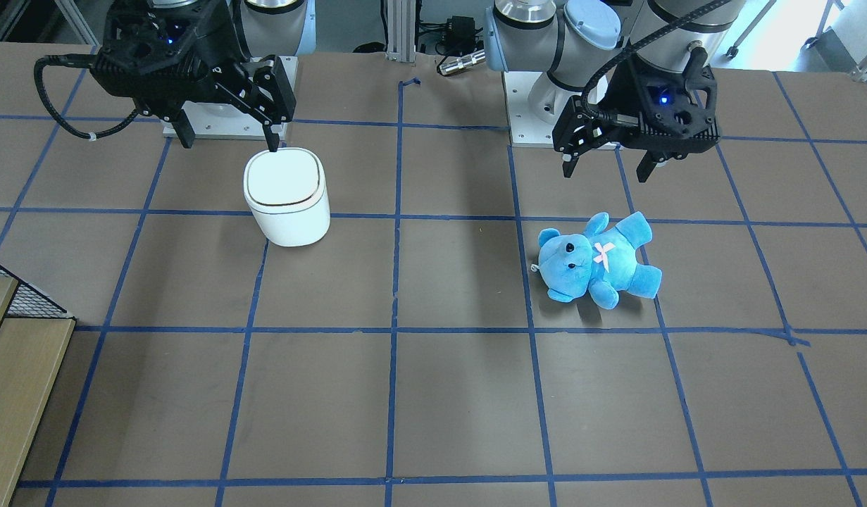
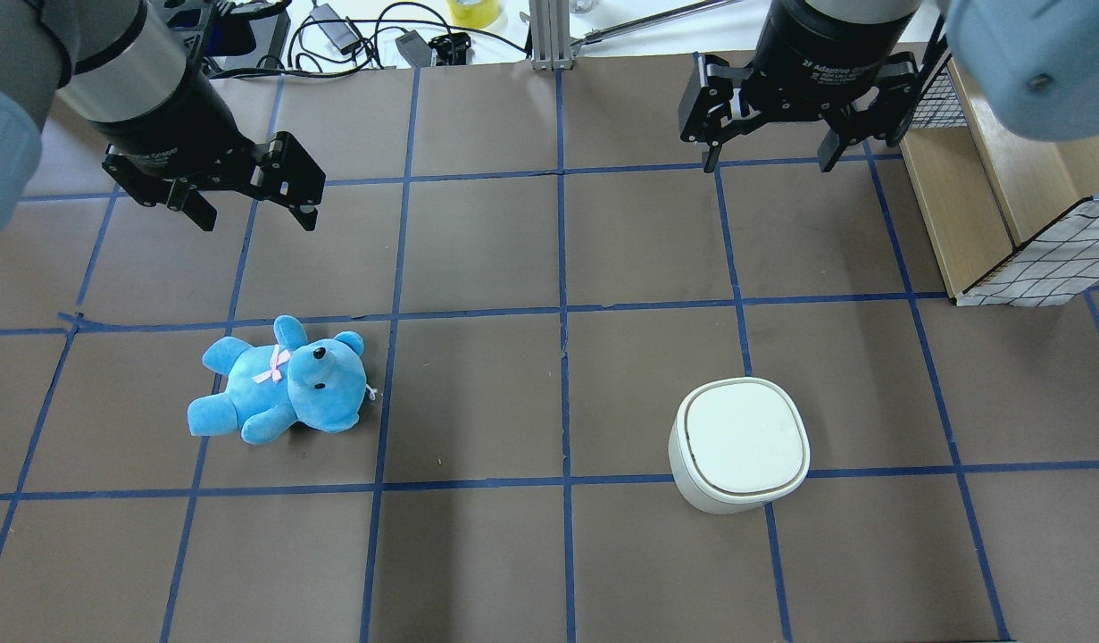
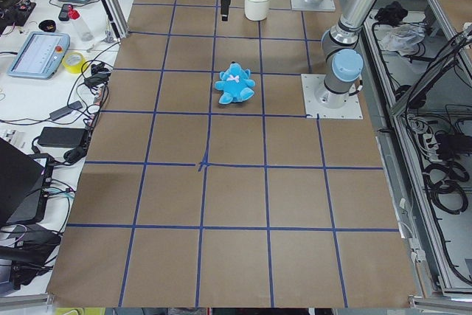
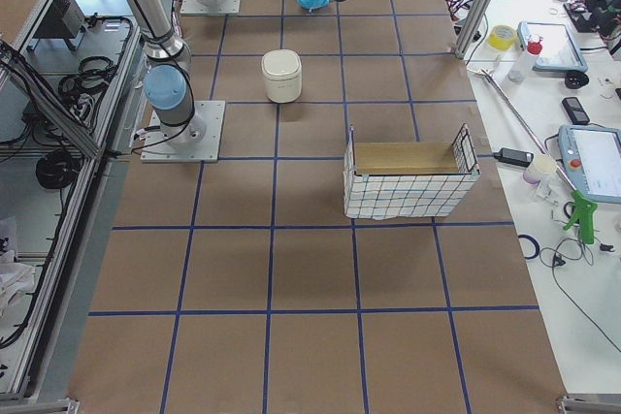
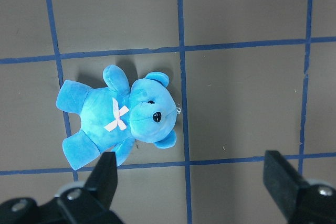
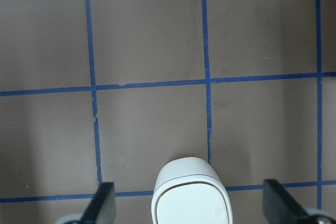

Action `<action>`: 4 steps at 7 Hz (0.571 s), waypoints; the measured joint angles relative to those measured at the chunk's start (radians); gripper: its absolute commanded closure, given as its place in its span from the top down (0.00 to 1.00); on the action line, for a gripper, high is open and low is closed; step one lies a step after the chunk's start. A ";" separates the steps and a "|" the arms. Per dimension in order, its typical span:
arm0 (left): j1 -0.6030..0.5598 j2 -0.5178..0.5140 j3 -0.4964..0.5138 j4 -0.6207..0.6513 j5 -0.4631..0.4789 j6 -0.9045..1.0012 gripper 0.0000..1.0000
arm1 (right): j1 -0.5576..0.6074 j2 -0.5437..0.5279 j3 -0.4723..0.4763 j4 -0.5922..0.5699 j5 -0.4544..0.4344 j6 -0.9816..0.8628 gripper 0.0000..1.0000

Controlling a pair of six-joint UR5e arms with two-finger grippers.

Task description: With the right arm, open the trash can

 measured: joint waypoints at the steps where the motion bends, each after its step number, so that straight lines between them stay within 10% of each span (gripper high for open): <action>1: 0.000 0.000 0.000 0.000 0.000 0.000 1.00 | 0.000 0.000 0.002 -0.003 -0.021 0.021 0.96; 3: 0.000 0.000 0.000 0.000 0.000 0.000 1.00 | 0.001 0.000 0.004 0.021 -0.034 0.041 0.22; 4: 0.000 0.000 0.000 0.000 0.000 0.000 1.00 | 0.001 -0.003 0.004 0.069 -0.032 0.043 0.01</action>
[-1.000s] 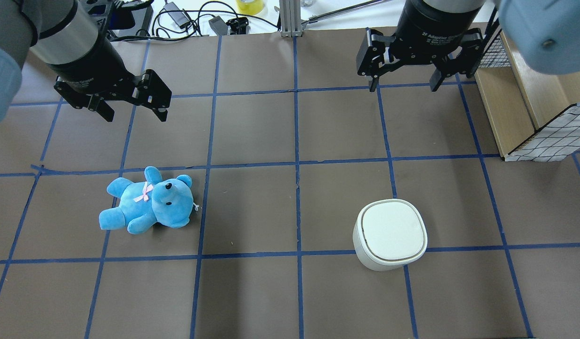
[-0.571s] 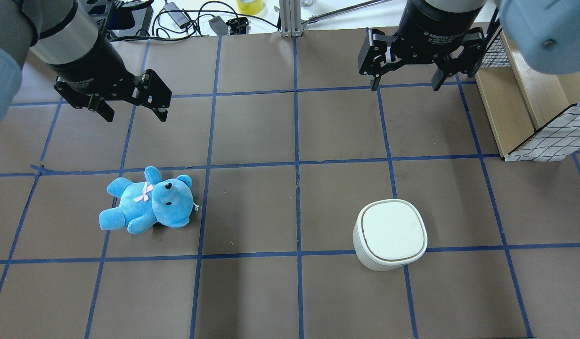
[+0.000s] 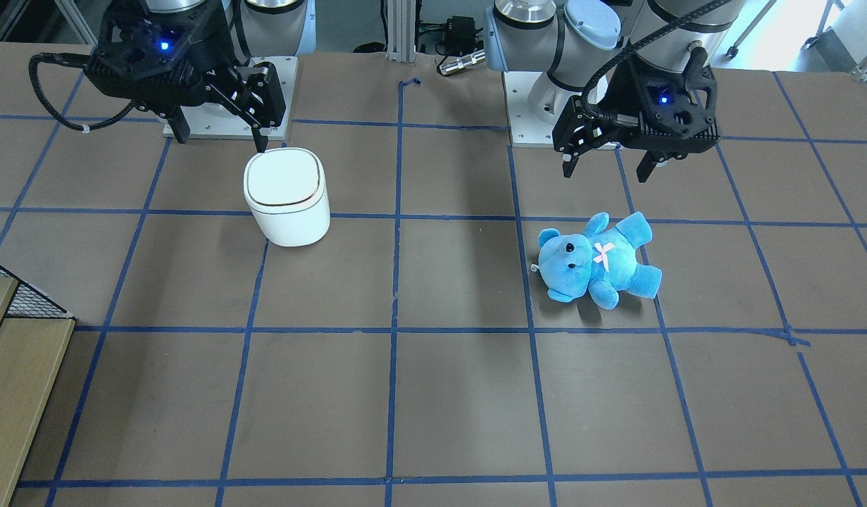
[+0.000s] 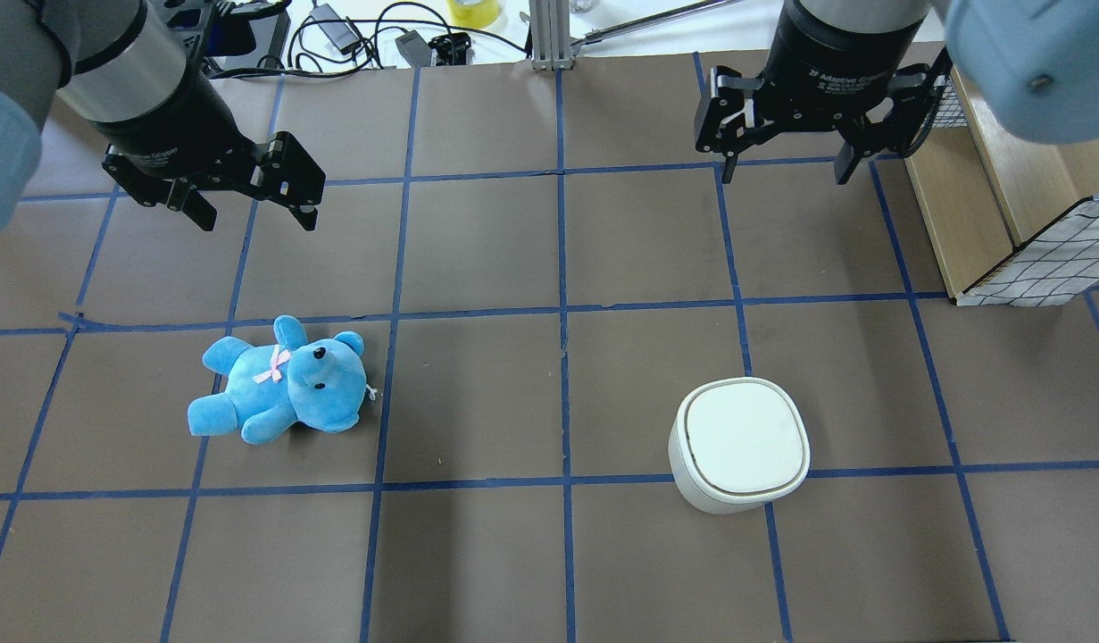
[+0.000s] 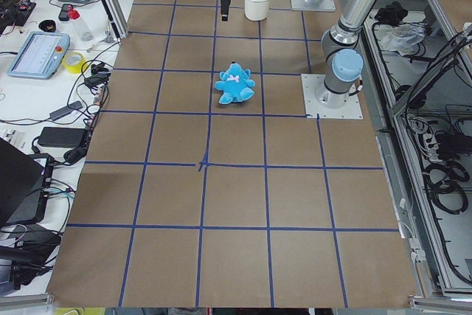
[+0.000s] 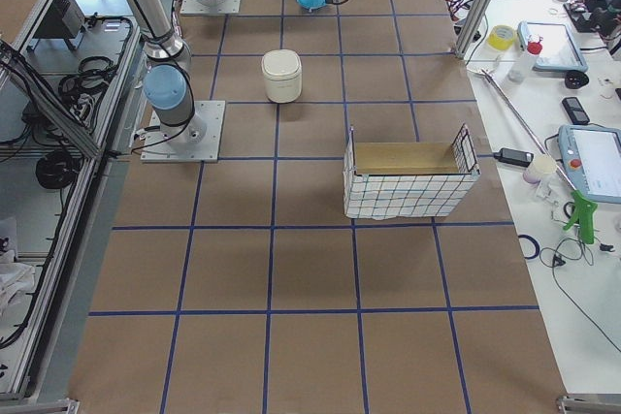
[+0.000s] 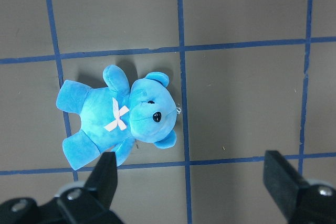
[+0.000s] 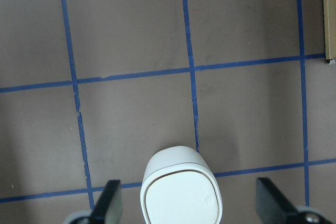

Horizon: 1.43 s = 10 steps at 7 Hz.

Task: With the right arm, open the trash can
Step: 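Lower the right gripper onto the white trash can lid, then press the lid's near edge with the right gripper to tip it open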

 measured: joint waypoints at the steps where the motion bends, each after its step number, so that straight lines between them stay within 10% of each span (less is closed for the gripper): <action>1: 0.000 0.000 0.000 0.000 0.000 0.000 1.00 | 0.001 -0.005 0.001 0.069 0.003 0.002 0.00; 4: 0.000 0.000 0.000 0.000 0.000 0.000 1.00 | 0.005 -0.028 0.134 0.218 0.006 0.044 0.00; 9: 0.000 0.000 0.000 0.000 0.000 0.000 1.00 | 0.006 -0.022 0.565 -0.187 -0.008 0.052 0.00; 10: 0.000 0.000 0.000 0.000 0.000 0.000 1.00 | 0.005 -0.024 0.600 -0.244 -0.007 0.049 0.65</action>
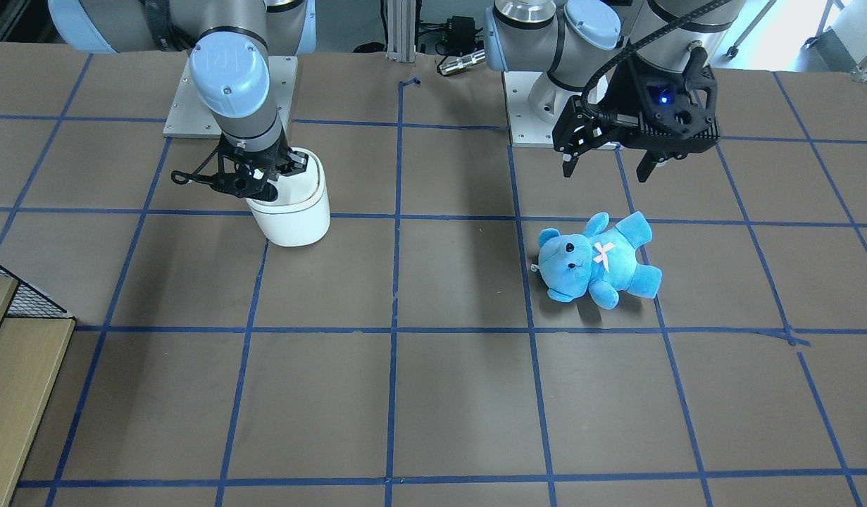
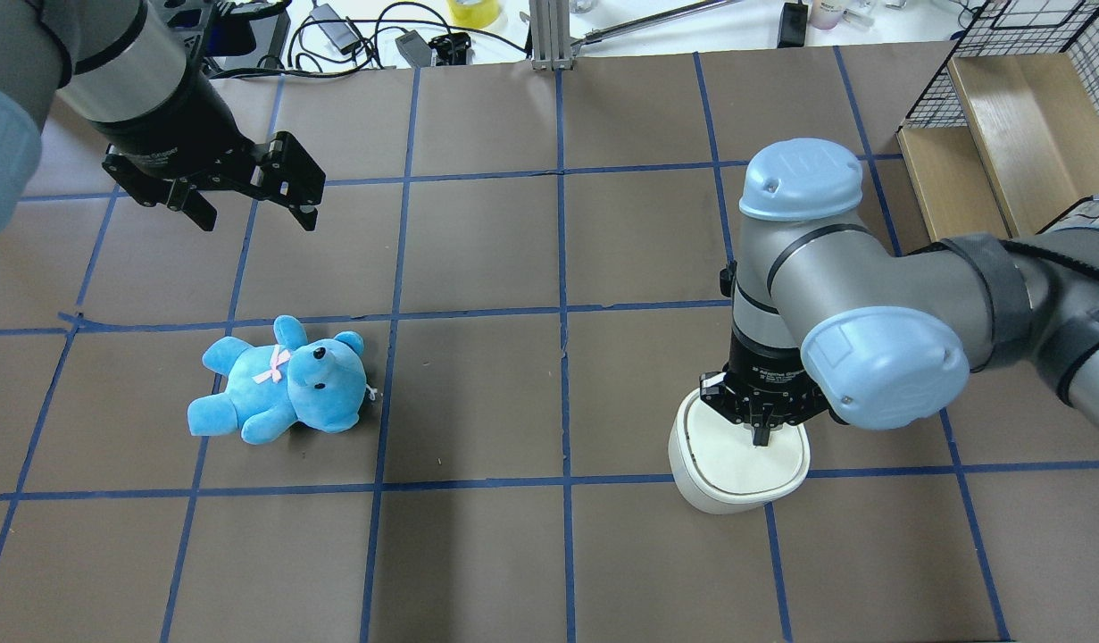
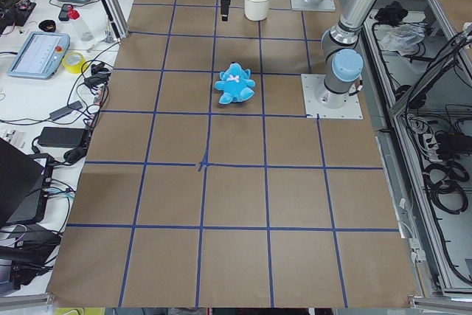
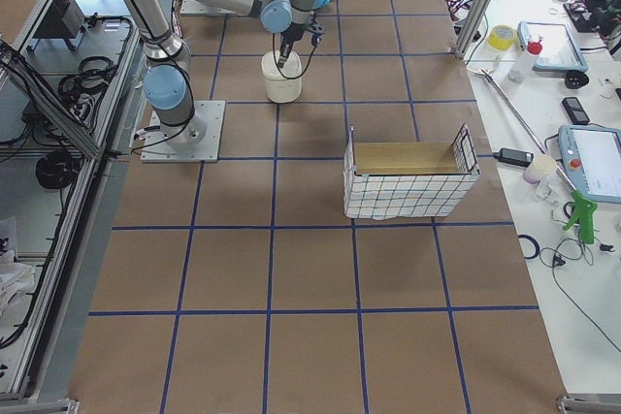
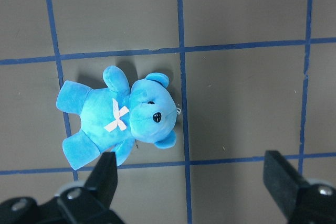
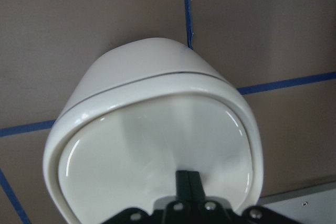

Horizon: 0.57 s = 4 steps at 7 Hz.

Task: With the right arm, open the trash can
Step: 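Press the lid's near edge with the right gripper to tip it open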

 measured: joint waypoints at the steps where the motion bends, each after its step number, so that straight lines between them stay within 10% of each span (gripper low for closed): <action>1: 0.000 0.000 0.000 0.000 0.000 0.000 1.00 | -0.001 -0.001 0.008 -0.022 0.004 -0.001 1.00; 4: 0.000 0.000 0.000 0.000 0.000 0.000 1.00 | -0.003 -0.027 -0.091 0.064 0.018 -0.001 1.00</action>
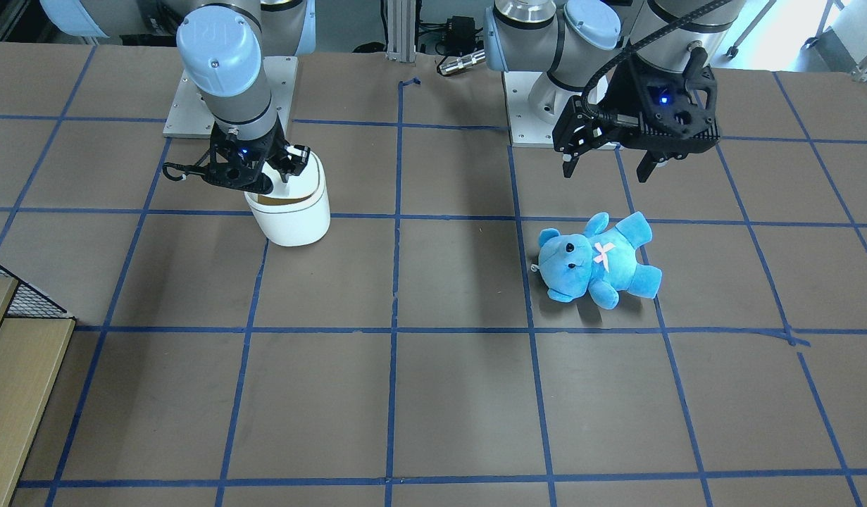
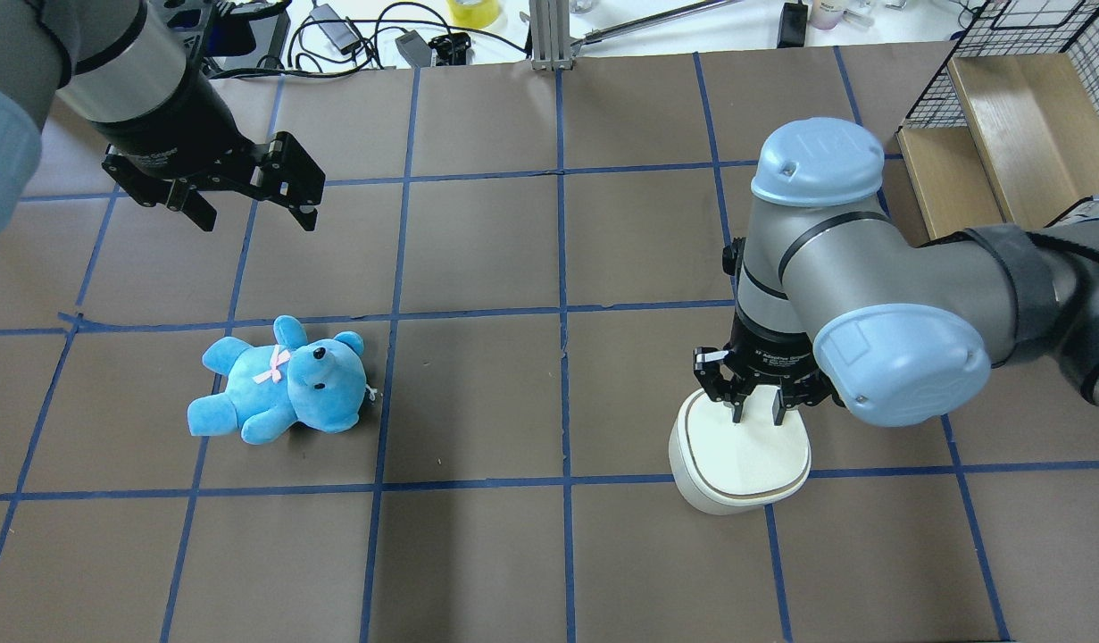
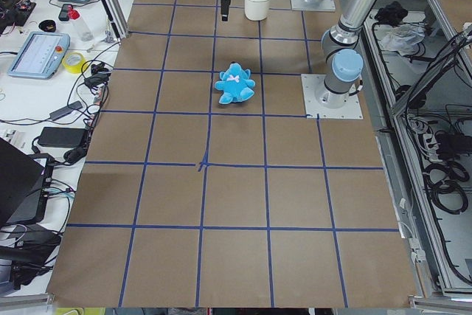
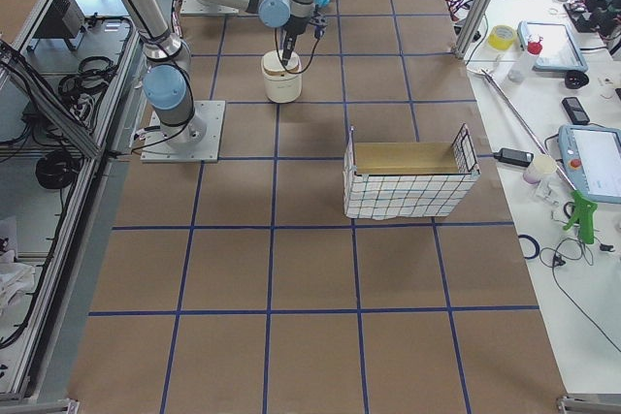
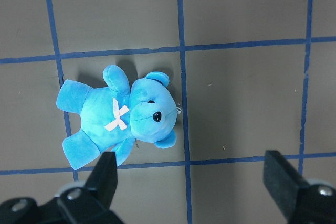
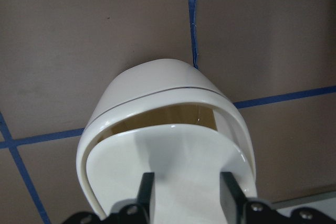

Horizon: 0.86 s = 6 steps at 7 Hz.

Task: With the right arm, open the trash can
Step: 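Press the lid's near edge with the right gripper to tip it open, then raise the right gripper away from the opened trash can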

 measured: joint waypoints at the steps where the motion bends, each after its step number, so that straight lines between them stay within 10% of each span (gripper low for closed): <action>1: 0.000 0.000 0.000 0.000 0.000 0.000 1.00 | 0.000 -0.001 -0.091 0.090 0.012 0.000 1.00; 6: 0.000 0.000 0.000 0.000 0.000 0.000 1.00 | 0.002 0.032 -0.494 0.264 0.069 -0.013 1.00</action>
